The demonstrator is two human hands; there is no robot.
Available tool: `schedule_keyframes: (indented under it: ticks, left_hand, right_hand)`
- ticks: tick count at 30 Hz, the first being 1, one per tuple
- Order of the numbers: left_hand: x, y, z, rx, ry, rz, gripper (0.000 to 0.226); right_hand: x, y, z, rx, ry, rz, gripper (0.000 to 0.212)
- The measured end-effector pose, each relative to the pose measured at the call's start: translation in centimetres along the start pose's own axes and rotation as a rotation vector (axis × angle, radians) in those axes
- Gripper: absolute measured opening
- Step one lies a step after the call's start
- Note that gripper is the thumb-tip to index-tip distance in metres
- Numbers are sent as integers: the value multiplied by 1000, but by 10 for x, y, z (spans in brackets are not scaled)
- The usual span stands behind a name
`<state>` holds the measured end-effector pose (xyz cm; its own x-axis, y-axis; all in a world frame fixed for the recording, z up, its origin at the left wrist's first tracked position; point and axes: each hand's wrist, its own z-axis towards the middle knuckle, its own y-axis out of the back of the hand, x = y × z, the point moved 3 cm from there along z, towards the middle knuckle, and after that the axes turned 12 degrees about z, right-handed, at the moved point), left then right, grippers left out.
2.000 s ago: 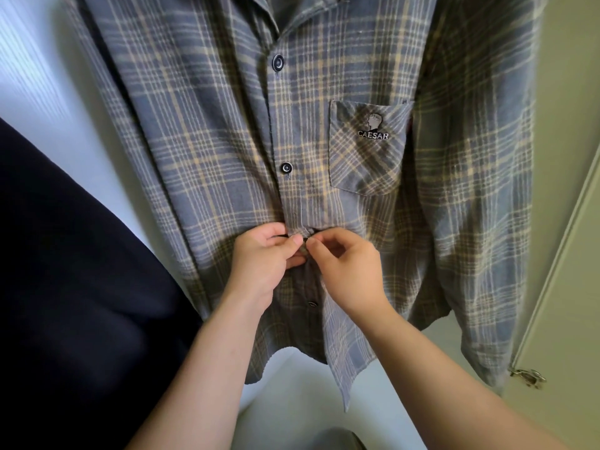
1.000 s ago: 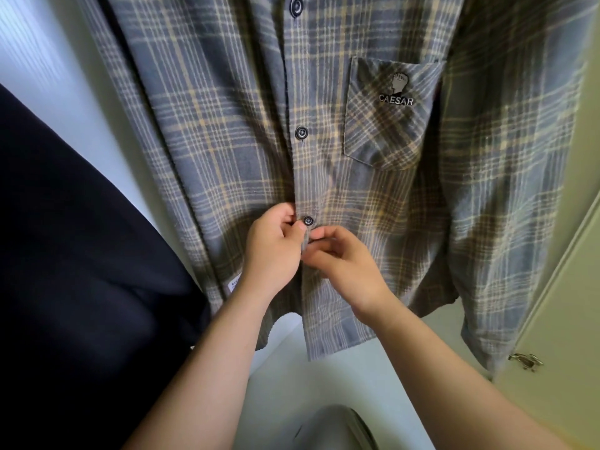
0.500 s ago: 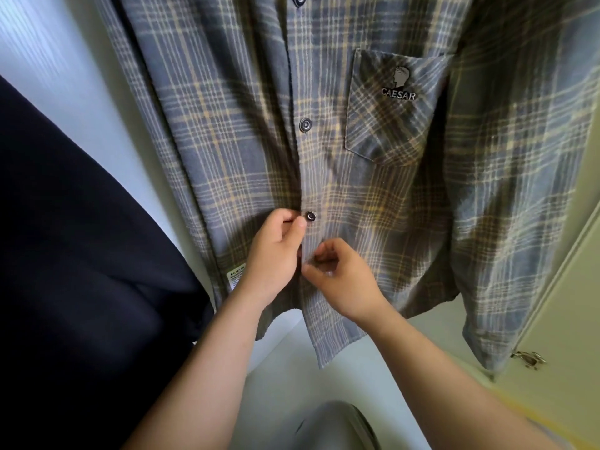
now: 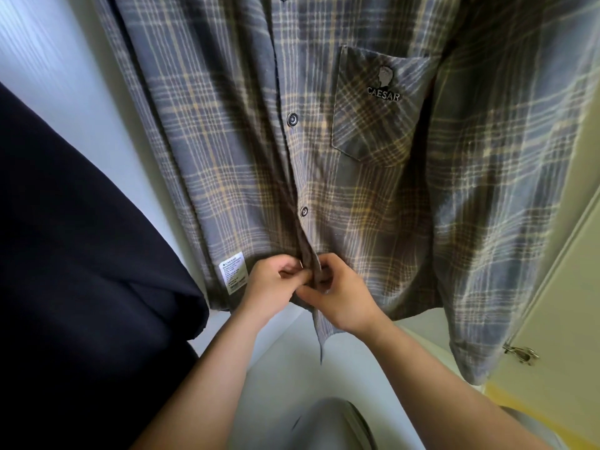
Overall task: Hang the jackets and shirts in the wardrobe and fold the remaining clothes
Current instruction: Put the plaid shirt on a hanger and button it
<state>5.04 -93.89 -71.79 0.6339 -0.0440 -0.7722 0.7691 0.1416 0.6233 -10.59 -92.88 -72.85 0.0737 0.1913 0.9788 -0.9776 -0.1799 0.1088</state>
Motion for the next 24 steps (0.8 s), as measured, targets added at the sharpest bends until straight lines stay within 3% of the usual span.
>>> schedule_keyframes:
  ticks: [1, 5, 9, 14, 21, 24]
  left_hand:
    - [3, 1, 0, -34, 0, 12, 10]
    - [13, 7, -4, -170, 17, -131, 24]
    - [16, 3, -12, -224, -61, -196, 23]
    - [4, -3, -10, -271, -50, -105, 33]
    - [-7, -3, -10, -347, -116, 86, 12]
    - [-5, -1, -17, -397, -120, 85, 16]
  right_hand:
    - [1, 1, 0, -25, 15, -35, 14]
    - [1, 9, -1, -198, 67, -153, 33]
    - [1, 16, -3, -241, 35, -135, 23]
    - [0, 15, -3, -275, 22, -52, 22]
    - [-1, 15, 0, -260, 20, -167, 22]
    - [0, 17, -1, -309, -9, -165, 18]
